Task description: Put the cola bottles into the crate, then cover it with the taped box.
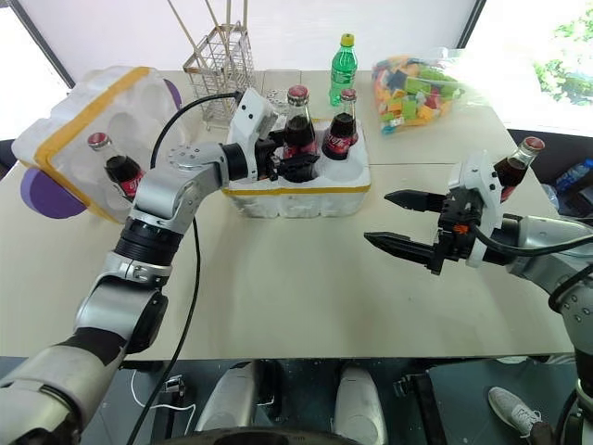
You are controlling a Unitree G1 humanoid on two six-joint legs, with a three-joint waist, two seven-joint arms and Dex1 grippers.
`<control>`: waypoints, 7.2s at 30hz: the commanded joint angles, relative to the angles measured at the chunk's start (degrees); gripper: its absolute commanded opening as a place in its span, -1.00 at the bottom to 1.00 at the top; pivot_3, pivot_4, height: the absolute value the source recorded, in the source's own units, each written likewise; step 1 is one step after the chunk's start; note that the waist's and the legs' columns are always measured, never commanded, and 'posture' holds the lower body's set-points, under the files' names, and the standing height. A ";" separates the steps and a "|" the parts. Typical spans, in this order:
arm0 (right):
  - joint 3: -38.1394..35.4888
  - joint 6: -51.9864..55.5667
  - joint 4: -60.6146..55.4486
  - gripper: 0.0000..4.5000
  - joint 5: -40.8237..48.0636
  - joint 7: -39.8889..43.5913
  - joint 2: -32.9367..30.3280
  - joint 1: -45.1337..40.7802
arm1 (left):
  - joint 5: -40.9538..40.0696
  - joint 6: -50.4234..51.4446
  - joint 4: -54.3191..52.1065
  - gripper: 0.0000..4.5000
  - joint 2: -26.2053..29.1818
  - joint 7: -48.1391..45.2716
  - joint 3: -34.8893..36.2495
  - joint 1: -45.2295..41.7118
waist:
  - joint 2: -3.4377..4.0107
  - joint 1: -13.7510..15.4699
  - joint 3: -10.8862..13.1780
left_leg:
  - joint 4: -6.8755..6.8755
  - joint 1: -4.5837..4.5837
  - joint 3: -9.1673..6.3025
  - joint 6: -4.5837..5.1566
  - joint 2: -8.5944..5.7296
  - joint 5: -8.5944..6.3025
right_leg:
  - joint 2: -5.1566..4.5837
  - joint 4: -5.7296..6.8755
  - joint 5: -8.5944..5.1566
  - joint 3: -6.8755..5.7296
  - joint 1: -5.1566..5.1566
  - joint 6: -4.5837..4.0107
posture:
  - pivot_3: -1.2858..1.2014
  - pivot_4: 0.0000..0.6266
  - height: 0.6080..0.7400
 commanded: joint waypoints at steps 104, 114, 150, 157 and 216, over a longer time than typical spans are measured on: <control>3.02 0.54 0.29 1.00 -2.18 -1.77 3.77 -11.38 | -17.02 12.42 -15.36 0.26 22.41 -2.60 17.51 0.18 | -0.47 -0.03 0.21 | 0.04 -0.12 -0.02 -0.31 -0.03 0.19 | 0.00 0.47 -0.01 0.01 -0.31 -0.06 | 0.03 -0.52 0.94; 2.90 1.18 -3.95 1.00 -1.99 -2.58 3.27 -9.85 | -9.52 4.62 -3.84 0.26 15.28 -5.70 10.53 -1.45 | -0.51 -0.10 0.24 | 0.02 -0.16 0.03 -0.52 0.03 0.32 | 0.09 0.47 -0.02 0.05 -0.41 -0.07 | 0.03 -0.52 0.94; 8.47 -2.97 -4.57 1.00 -4.73 -0.92 4.29 -9.35 | -8.36 7.23 -16.12 0.97 15.90 -2.85 17.68 14.42 | -0.55 -0.37 0.25 | 0.00 0.08 -0.01 -0.30 0.16 0.19 | 0.09 0.54 -0.01 0.09 -0.27 -0.09 | 0.03 -0.52 0.94; 7.67 -3.57 -4.03 1.00 -4.58 0.46 3.77 -8.97 | -22.08 19.94 -32.00 0.97 29.40 -8.55 30.18 21.51 | -0.56 -0.01 0.26 | 0.01 0.07 -0.04 -0.31 0.21 0.19 | 0.06 0.52 -0.01 0.09 -0.24 -0.09 | 0.03 -0.52 0.94; -14.45 -20.07 17.74 1.00 -22.80 -30.24 18.67 6.38 | -36.12 17.63 -40.70 0.97 24.66 -15.32 14.07 22.45 | -0.31 -0.14 0.10 | -0.03 0.18 -0.06 -0.36 0.07 0.22 | 0.17 0.48 -0.06 0.17 -0.11 -0.15 | 0.03 -0.52 0.94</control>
